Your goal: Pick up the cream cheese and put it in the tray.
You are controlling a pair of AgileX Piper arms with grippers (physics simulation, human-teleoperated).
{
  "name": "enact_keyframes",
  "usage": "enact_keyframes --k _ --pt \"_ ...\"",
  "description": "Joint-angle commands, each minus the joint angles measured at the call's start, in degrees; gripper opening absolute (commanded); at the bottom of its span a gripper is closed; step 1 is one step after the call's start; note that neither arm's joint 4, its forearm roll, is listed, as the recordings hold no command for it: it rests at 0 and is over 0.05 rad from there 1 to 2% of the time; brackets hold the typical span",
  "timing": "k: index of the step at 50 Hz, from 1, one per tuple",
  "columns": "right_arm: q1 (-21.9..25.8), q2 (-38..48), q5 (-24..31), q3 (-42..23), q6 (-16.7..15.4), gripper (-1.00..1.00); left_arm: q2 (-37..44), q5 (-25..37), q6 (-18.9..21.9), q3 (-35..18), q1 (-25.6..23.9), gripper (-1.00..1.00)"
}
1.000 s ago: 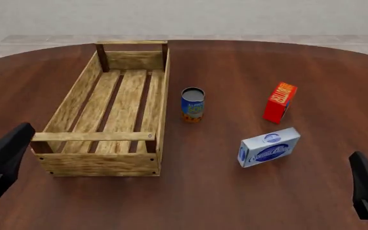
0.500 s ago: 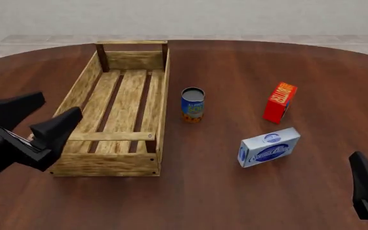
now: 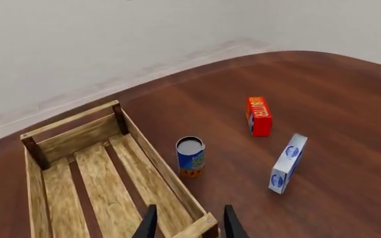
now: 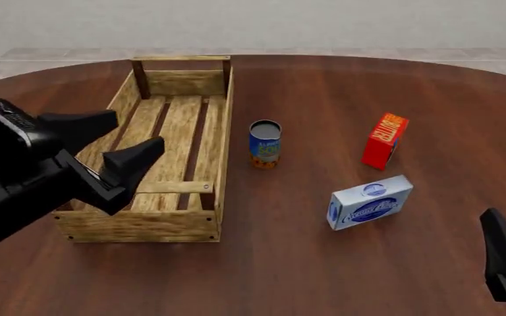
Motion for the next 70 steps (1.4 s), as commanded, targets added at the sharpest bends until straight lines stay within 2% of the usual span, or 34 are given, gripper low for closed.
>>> enact_keyframes --k 1,6,13,20,27,34,43,61,70 --pt "-0.1 0.0 0.0 0.0 0.0 1.00 4.5 1.1 0.3 -4.6 -3.4 1.00" --pt "-0.1 0.0 0.1 0.0 0.0 1.00 6.6 2.8 -0.6 -7.5 -4.9 1.00" --pt "-0.2 0.0 0.2 0.0 0.0 1.00 10.1 4.8 0.6 -11.5 -6.2 1.00" --pt "-0.3 0.0 0.2 0.0 0.0 1.00 14.0 5.0 -0.6 -13.0 -6.9 1.00" --pt "-0.2 0.0 0.1 0.0 0.0 1.00 18.4 4.0 2.8 -15.1 -7.8 1.00" --pt "-0.3 0.0 0.2 0.0 -0.1 1.00 22.0 5.2 1.7 -18.9 -10.6 1.00" --pt "-0.4 0.0 0.2 0.0 -0.3 1.00 26.5 5.1 4.3 -20.4 -13.2 1.00" --pt "-0.2 0.0 0.3 0.0 -0.4 1.00 31.4 7.5 1.2 -26.1 -15.8 1.00" --pt "-0.3 0.0 0.3 0.0 -0.2 1.00 34.7 8.3 1.5 -28.0 -17.8 1.00"
